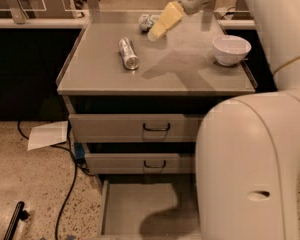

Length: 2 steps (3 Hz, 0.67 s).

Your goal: Place redbull can into bottom drawer

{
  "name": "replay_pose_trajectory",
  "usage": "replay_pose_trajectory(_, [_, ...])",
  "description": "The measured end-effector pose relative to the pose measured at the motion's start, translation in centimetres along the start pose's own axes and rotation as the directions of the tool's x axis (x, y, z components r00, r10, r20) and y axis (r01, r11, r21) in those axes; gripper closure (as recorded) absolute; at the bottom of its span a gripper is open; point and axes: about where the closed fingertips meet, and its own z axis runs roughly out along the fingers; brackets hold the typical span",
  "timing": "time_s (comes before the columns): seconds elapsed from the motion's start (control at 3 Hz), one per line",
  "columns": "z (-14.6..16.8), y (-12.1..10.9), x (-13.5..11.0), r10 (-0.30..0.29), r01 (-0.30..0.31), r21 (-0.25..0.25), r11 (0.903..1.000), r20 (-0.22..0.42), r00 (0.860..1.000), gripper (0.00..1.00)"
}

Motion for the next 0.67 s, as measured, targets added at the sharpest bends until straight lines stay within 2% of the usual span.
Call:
replay_pose_trajectory(0.33, [0.08,-0.08,-0.27,-0.001,0.001,0.002,1.0,0.005,1.0,0.0])
replay_pose_trajectory(0.67, [-0.14,-0.58,0.46,0.045,-0.045,0.01,0.9989,0.022,0.999,0.0])
